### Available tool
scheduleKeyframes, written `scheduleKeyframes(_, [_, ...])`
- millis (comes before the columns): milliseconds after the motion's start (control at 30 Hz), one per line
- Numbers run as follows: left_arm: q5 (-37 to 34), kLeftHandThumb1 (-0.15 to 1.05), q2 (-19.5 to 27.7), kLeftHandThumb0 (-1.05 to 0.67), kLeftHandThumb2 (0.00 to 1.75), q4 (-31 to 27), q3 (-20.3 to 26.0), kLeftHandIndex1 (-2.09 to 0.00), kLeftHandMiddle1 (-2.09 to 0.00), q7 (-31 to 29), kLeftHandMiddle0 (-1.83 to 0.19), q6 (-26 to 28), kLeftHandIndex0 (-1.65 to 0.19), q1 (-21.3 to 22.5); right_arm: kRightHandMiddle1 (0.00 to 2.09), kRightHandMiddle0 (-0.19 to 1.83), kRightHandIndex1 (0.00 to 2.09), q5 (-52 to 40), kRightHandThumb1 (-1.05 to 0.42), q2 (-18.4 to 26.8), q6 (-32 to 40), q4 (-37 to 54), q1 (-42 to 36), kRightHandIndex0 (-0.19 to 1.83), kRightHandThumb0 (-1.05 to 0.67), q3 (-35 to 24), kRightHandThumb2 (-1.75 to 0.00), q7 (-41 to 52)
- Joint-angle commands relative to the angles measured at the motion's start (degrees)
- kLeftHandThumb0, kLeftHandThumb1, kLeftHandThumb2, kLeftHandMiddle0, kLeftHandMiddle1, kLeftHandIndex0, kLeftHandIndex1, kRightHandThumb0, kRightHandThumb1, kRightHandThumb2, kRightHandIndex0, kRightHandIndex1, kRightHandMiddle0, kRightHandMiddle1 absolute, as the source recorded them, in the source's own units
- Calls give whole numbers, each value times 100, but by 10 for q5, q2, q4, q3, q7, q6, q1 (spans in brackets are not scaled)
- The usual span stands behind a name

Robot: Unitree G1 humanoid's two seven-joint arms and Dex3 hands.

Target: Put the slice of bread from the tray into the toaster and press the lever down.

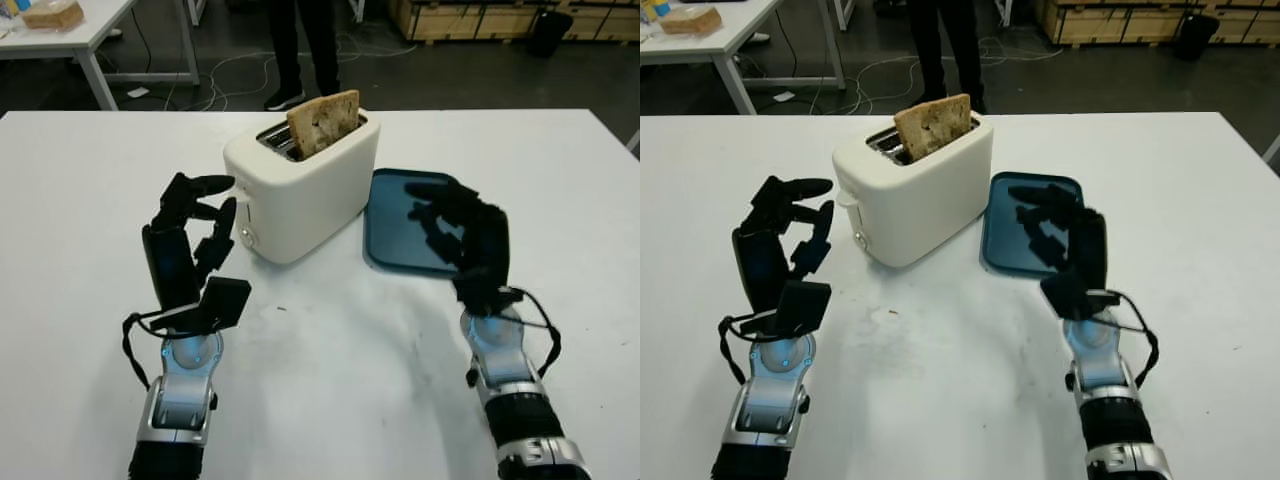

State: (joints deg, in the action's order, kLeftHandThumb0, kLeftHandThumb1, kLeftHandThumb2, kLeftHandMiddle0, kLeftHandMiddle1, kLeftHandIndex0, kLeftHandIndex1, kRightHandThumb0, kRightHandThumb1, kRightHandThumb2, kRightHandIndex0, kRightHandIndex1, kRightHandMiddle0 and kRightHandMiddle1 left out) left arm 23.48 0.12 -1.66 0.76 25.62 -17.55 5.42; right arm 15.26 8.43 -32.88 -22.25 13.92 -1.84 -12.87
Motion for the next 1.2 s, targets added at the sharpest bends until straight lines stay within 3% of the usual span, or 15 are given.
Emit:
scheduleKeyframes(0, [9,92,6,-33,23,1,2,-92,-148,3,-54,1,-66,4,121,65,156,14,-92,-6,-17,10,-9,72,-39,2,-43,-20])
scheduleKeyframes(300, [25,92,38,-37,20,3,11,-82,-136,-4,-60,27,-74,21,128,62,162,4,-92,-20,-39,19,-19,72,-38,4,-45,-40])
scheduleKeyframes(567, [89,92,80,-32,11,5,4,-70,-123,-13,-63,78,-80,43,127,61,165,-24,-92,-29,-41,14,-12,72,-37,6,-44,-20])
scheduleKeyframes(867, [152,89,182,-24,0,18,-17,-32,-118,-90,-78,127,-101,95,128,62,164,-14,-92,-22,-53,1,-6,74,-39,1,-44,-28])
scheduleKeyframes(1167, [155,85,247,-31,0,46,-38,-27,-117,-152,-87,118,-112,138,127,62,159,-17,-92,-23,-54,2,-9,74,-39,-2,-44,-28])
